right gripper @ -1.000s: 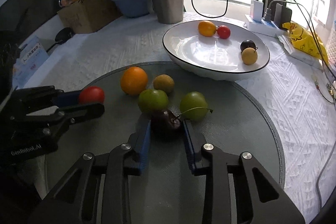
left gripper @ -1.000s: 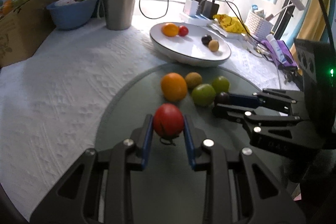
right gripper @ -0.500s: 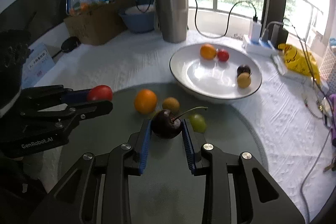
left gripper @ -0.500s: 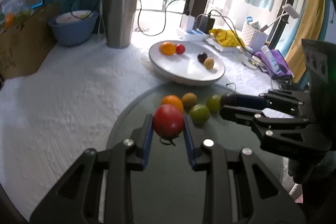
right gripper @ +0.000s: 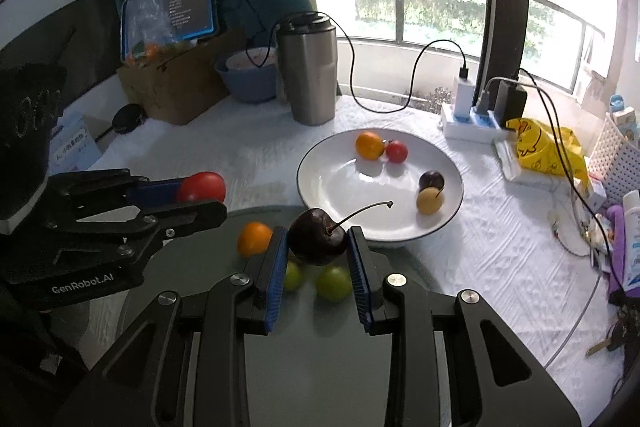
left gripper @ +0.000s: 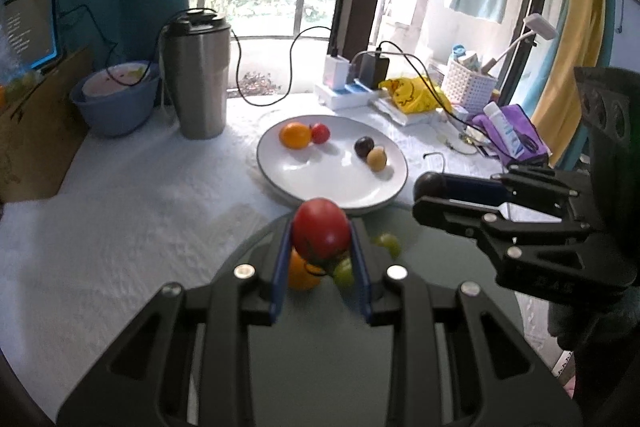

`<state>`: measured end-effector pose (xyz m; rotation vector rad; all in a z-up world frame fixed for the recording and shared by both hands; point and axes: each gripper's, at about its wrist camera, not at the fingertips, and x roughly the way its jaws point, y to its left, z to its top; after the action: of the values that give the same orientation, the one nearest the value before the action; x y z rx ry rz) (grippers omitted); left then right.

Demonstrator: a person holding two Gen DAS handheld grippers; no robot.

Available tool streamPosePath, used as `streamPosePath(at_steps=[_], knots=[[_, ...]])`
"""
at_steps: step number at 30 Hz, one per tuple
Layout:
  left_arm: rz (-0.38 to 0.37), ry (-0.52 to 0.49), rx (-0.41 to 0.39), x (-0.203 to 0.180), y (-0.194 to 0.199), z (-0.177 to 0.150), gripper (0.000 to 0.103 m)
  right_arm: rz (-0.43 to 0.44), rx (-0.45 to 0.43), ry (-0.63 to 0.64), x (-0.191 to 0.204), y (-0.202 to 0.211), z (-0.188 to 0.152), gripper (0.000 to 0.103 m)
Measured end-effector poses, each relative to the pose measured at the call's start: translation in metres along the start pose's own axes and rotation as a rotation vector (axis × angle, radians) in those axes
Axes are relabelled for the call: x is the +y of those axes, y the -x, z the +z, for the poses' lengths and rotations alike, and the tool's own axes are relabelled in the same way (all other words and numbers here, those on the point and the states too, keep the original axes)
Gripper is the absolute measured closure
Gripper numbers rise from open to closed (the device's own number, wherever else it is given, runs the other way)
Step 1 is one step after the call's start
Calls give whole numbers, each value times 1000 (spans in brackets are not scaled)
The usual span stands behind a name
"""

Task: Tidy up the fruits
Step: 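Carry the cherry and tomato over the white plate and release both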

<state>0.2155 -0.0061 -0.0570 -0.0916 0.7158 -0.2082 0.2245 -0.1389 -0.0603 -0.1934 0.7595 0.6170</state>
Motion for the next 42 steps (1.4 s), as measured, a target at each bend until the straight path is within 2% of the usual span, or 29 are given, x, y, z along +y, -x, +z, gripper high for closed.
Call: streamPosePath(at_steps=[13,20,32,42], knots=[[-27,-22,-1,-1,-40,31,74,-36,5,-15,-34,-22,24,71],[-31,-22,28,4,-70,42,74,-51,35,-21,-48,-48,28,71],[-17,-7,96,12,-116,47,74,-86,91,-47,-69,-90,23,71],[-26,5,132,12,-127,48,73,-100,101,-52,-71,-98,21,71]])
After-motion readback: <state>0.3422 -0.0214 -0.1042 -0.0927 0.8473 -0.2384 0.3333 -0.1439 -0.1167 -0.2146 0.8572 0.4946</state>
